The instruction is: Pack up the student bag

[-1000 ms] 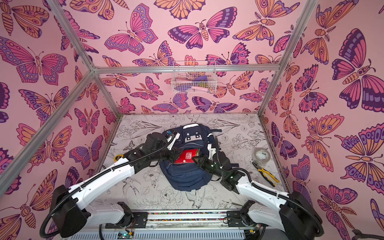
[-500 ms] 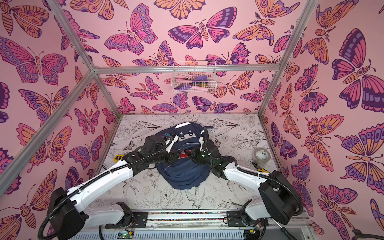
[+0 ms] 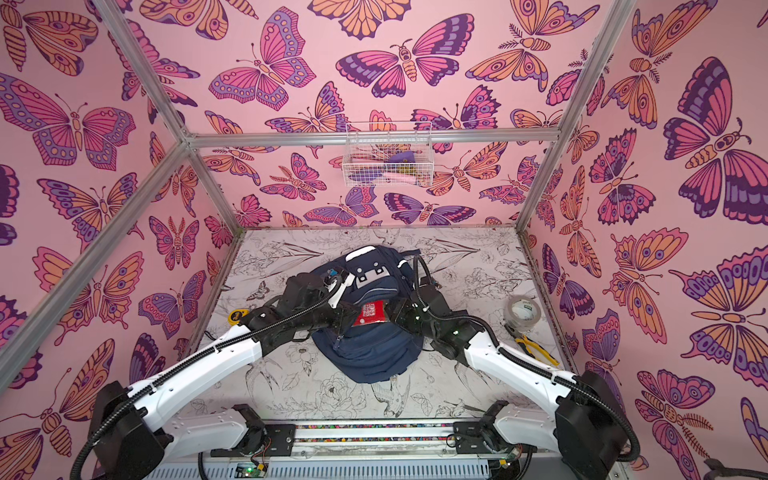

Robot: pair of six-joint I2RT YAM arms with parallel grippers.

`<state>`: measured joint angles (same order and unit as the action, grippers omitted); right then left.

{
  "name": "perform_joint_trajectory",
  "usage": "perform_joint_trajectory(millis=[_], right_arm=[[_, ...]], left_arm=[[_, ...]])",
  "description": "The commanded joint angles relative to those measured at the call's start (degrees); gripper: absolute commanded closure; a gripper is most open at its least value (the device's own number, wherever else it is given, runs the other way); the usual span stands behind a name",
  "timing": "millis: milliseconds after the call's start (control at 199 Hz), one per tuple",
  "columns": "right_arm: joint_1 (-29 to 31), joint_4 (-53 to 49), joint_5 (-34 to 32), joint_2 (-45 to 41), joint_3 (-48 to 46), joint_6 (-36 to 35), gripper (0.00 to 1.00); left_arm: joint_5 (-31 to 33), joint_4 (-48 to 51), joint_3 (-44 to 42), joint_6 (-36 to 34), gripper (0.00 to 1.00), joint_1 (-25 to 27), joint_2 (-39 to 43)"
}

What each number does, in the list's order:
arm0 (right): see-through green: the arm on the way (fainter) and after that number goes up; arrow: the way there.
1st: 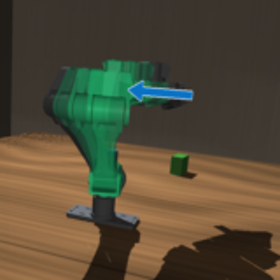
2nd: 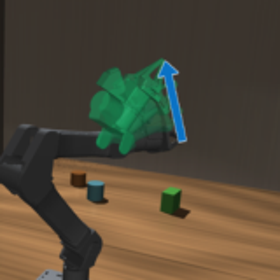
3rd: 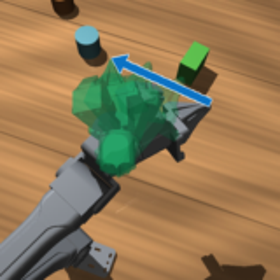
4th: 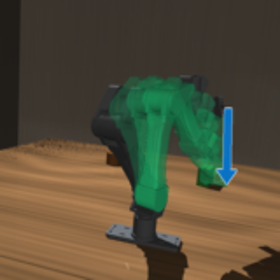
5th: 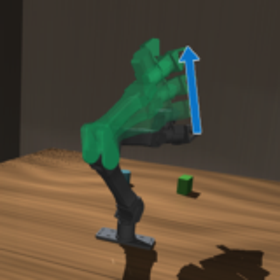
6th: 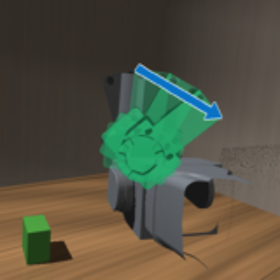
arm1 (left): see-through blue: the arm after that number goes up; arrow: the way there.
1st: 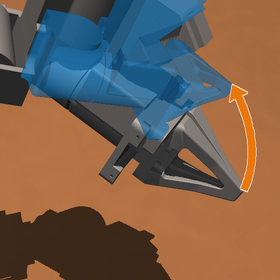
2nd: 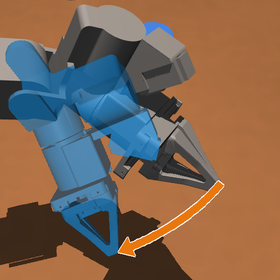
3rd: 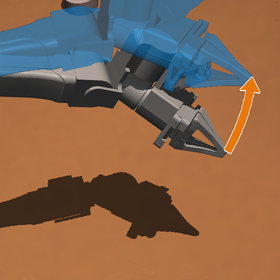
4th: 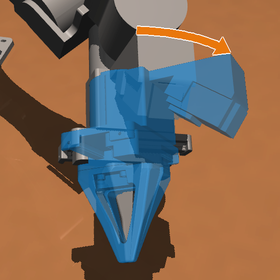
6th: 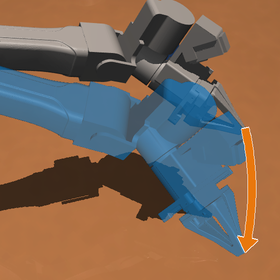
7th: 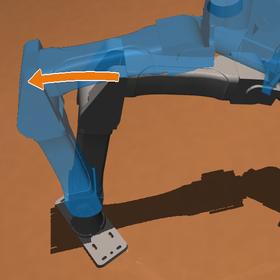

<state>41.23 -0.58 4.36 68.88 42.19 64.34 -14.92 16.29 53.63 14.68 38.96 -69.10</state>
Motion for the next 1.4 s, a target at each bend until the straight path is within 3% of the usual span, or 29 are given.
perform_joint_trajectory(millis=[0,120,406,702,852,993,1078,1394], right_arm=[[-0.08,-0.91,0.27,1.54,-0.41,-0.35,0.74],[0.22,-0.64,0.1,3.14,0.78,-0.72,0.74],[0.19,-1.71,-4.96,8.84,5.6,-2.8,0.89],[0.58,-5.31,-8.05,12.39,12.88,-7.79,0.91],[4.66,-10.0,-8.14,6.05,8.99,-10.2,0.84],[11.13,-20.32,-13.57,-0.89,7.36,-11.23,0.73],[13.55,-22.87,-14.48,-3.44,5.97,-10.64,0.73],[15.66,-15.2,-15.37,5.63,8.52,-12.62,0.88]], left_arm=[[-2.65,-3.25,-0.28,0.53,1.0,-0.09,2.39],[-2.66,-3.21,-0.43,0.53,1.0,-0.07,2.81],[-3.78,-3.18,-1.04,1.1,1.0,-0.1,3.35],[-3.51,-2.86,-3.68,2.93,1.0,-0.11,4.85],[-3.05,-2.83,-3.53,3.86,1.0,-0.19,3.77],[-2.46,-3.14,-3.26,5.96,1.0,-0.2,1.94],[-3.48,-3.79,-3.43,7.21,1.0,-0.2,1.17],[-3.06,-5.51,-4.49,8.99,1.0,-0.2,2.68]])
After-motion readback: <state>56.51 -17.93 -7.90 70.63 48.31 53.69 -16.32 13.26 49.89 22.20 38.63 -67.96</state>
